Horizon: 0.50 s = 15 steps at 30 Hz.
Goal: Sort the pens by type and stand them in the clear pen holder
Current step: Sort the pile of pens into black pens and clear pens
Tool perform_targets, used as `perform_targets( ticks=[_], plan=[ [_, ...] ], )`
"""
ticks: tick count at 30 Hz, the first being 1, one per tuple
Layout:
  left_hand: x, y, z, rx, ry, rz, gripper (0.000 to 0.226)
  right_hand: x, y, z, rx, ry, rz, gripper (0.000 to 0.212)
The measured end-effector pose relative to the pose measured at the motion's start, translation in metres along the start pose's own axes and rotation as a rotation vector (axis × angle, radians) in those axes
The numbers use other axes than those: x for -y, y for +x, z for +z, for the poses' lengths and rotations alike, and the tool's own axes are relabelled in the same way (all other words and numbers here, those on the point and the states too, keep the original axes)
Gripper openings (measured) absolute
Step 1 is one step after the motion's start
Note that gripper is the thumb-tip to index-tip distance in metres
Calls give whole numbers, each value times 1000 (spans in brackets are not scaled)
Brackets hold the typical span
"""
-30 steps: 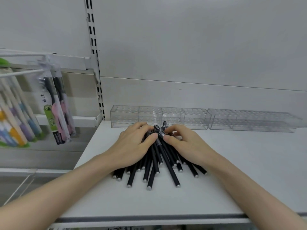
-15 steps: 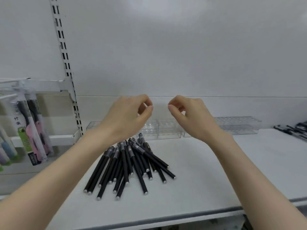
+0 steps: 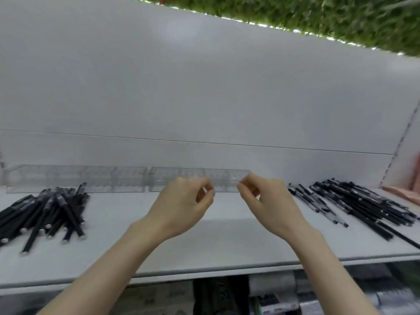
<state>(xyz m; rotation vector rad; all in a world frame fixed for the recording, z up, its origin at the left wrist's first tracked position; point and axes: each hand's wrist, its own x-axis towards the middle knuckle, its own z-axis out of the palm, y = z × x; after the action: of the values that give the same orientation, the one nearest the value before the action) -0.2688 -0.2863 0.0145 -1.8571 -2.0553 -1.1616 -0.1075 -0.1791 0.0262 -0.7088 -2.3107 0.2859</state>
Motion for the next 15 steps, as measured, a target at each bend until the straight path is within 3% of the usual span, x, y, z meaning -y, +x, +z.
perform_targets(
  ticks=[8, 15],
  plan=[
    [-79, 90, 92, 62, -37, 49, 14, -124, 14, -69, -50, -73, 97, 19],
    [-98, 157, 193, 209, 9, -1, 20, -222, 40, -87, 44, -173, 124, 16]
  ],
)
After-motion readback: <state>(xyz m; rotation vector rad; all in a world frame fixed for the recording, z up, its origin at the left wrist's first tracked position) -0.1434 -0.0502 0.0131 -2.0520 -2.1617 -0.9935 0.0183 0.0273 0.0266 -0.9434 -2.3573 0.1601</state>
